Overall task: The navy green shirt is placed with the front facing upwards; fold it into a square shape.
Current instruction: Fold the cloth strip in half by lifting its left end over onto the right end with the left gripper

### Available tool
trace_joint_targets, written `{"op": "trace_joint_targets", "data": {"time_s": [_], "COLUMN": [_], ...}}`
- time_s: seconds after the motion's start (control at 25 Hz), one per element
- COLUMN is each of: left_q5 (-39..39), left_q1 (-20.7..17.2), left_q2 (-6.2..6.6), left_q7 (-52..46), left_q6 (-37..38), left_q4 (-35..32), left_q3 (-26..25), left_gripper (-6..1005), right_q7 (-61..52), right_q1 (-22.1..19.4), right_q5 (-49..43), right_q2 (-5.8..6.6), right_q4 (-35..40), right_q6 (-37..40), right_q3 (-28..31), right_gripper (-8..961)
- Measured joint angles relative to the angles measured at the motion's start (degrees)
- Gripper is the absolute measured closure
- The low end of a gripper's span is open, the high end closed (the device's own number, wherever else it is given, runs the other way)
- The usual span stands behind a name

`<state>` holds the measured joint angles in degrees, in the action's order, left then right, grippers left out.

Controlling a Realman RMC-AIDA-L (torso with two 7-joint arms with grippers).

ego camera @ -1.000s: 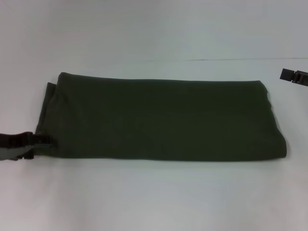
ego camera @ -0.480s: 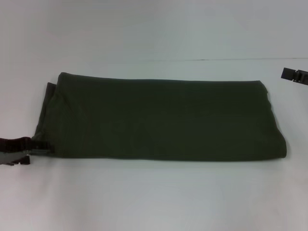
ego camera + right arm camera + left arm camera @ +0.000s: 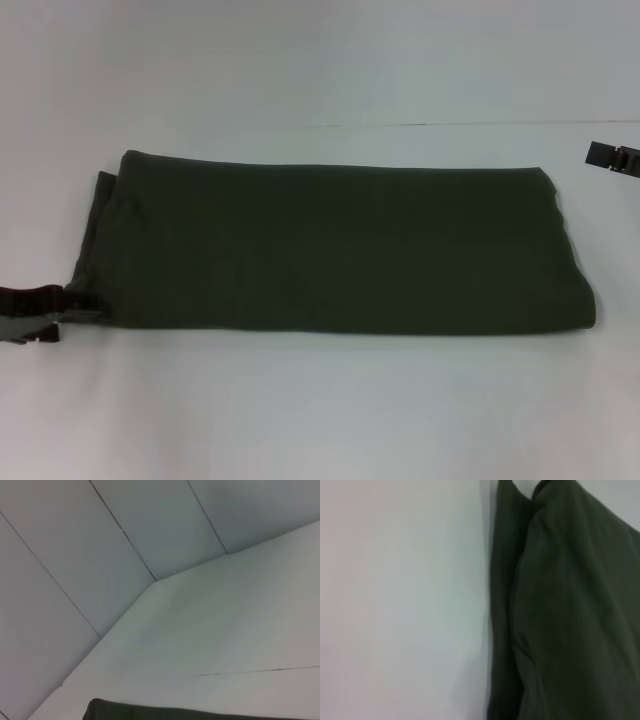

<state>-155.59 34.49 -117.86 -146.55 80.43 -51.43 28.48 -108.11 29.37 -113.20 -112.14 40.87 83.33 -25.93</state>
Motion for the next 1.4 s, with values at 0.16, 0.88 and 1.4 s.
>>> {"op": "trace_joint_targets", "data": {"time_s": [0.16, 0.88, 1.4], "left_q5": [-0.4, -0.1, -0.3], "left_q1": [0.1, 1.2, 2.3], "left_q2": [0.0, -0.18, -0.03], "left_q7": [-0.1, -0.2, -0.3], "left_q6": [-0.1, -0.8, -1.1], "left_q4": [0.0, 0.5, 1.1], "left_q3": [0.1, 1.5, 1.5], "left_gripper": [116, 115, 116], "right_q7": [0.0, -0.1, -0.1], "right_q1": [0.0, -0.3, -0.7], "right_q5": [0.0, 0.0, 0.0], "right_q2": [0.0, -0.09, -0.09], "right_q4": [0.0, 0.0, 0.0], "right_q6": [0.0, 0.3, 1.0], "right_q3": [0.0, 0.3, 0.8], "right_gripper": [37, 38, 37]}}
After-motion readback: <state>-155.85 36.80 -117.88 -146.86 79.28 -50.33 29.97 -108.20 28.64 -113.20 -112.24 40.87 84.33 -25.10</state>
